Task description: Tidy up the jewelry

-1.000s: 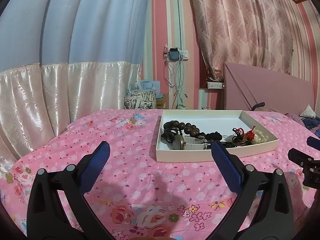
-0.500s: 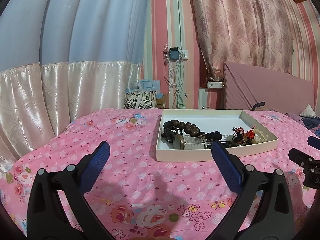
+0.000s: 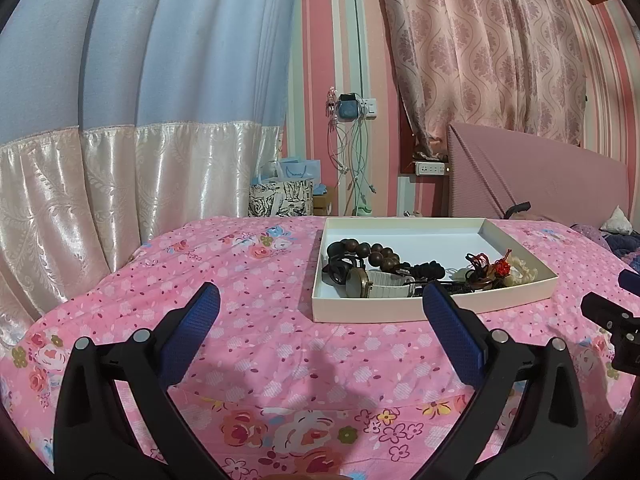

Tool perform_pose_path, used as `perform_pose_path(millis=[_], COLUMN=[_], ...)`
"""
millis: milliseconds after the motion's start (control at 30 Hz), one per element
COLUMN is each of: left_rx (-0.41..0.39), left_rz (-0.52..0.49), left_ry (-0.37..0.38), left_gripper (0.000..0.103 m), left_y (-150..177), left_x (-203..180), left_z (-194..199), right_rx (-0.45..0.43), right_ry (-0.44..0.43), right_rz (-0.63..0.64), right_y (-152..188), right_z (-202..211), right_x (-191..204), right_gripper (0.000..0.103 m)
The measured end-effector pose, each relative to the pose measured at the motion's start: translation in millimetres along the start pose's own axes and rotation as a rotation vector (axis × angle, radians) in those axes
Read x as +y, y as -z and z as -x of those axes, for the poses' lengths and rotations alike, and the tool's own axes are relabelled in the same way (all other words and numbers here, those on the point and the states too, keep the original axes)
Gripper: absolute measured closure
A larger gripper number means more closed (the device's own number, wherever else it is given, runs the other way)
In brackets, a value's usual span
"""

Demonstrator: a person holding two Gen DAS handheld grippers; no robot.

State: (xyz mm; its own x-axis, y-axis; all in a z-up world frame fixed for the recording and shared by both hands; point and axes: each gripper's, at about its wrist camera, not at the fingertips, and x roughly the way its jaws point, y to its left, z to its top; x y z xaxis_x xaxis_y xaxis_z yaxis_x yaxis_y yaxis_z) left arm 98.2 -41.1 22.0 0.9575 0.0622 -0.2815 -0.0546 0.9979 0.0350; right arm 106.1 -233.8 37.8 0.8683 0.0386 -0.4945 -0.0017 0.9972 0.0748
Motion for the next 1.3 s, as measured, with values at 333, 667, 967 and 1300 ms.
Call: perform_pose_path(millis=[333,667,967,1300], left_rx=[-0.001,-0.014,-0.010,-0.015], left_rz=[-0.001,0.006,0.004,0.006], left_ry=[0.000,-0.002,-0.003,-0.005], left_gripper=[0.003,0.003,0.003,0.003], left_y=[0.1,0.0,0.4,-0.4], left_x=[-0.3,-2.4,-2.4,-1.0], left_z=[0.0,0.8,1.2,4.2], right_rx=[-0.004,-0.013,-0.012,-0.009], right_ry=[0.001,0.003,0.003,0.002], right_rz=[0.005,0.003,-0.001,-0.002], right_y=[1.3,1.6,2.4,2.5], right_z=[-0.3,1.3,0.3,1.2], right_x=[1.4,1.4,-1.7,-1.1], right_gripper=[0.006,0.006,0.006,0.006])
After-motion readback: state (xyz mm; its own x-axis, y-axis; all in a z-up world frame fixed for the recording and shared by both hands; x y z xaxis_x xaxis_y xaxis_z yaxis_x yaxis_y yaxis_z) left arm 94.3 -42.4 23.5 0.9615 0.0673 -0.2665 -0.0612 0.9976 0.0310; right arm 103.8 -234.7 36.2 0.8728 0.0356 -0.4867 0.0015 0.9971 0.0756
